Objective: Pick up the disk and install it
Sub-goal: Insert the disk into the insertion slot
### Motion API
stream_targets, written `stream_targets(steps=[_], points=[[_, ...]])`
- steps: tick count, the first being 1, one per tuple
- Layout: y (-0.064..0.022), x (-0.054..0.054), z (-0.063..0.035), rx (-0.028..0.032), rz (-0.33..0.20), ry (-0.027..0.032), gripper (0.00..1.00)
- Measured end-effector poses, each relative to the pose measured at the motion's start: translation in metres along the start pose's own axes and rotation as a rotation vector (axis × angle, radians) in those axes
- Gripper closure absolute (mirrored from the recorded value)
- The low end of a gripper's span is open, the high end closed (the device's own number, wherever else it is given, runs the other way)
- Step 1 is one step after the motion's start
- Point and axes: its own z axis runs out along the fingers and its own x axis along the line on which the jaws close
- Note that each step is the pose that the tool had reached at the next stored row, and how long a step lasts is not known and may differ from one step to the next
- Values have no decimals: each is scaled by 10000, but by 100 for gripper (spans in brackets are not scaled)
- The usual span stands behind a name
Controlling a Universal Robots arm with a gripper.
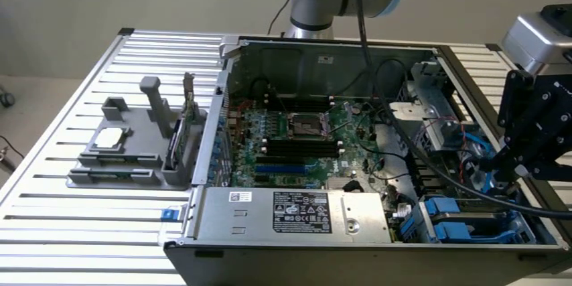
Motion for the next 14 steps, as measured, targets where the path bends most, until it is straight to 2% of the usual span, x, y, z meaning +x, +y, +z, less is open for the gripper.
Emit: stream_targets(steps=[14], points=[[0, 0, 0, 0, -1, 40, 78]])
